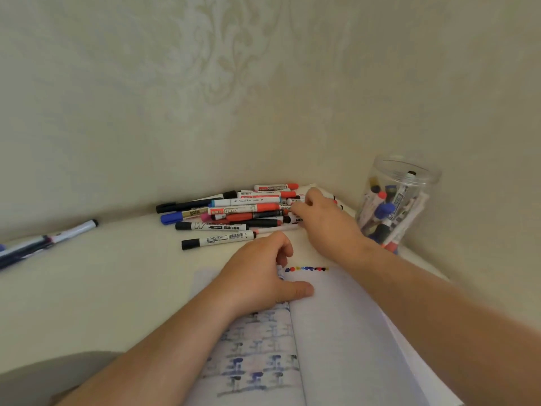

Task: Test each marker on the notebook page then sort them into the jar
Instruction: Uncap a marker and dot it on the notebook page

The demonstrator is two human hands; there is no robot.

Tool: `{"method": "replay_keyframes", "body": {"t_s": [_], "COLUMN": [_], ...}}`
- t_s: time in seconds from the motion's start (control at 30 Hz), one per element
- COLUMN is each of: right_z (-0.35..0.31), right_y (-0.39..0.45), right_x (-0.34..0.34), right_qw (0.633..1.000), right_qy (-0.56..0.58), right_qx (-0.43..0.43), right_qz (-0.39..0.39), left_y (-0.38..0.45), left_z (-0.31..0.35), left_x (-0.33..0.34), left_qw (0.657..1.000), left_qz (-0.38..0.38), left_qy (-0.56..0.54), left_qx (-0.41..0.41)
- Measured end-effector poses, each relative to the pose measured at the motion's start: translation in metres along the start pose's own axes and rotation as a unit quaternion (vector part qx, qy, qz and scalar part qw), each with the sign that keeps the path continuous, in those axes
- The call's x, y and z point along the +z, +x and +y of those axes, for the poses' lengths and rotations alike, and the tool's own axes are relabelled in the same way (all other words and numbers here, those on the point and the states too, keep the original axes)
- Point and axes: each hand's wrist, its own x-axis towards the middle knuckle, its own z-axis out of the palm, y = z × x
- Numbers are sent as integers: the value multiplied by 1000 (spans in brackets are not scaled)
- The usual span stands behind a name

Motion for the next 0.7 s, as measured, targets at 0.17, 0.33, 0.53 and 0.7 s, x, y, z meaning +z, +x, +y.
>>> {"method": "replay_keyframes", "body": {"t_s": [0.17,0.33,0.53,0.7], "right_z": [-10,-33,-31,-30], "right_y": [-53,-98,-102,-100], "right_x": [-51,-51,-39,-34], "right_qw": [960,765,676,690], "right_qy": [228,625,717,706], "right_qx": [24,127,161,155], "right_qz": [158,94,54,38], "left_y": [-4,-12,-14,-12], "left_z": [-3,2,3,5], "left_x": [4,8,15,13], "left_qw": [998,972,963,972], "left_qz": [56,148,110,76], "left_qy": [-23,77,129,140], "left_qx": [24,168,209,174]}}
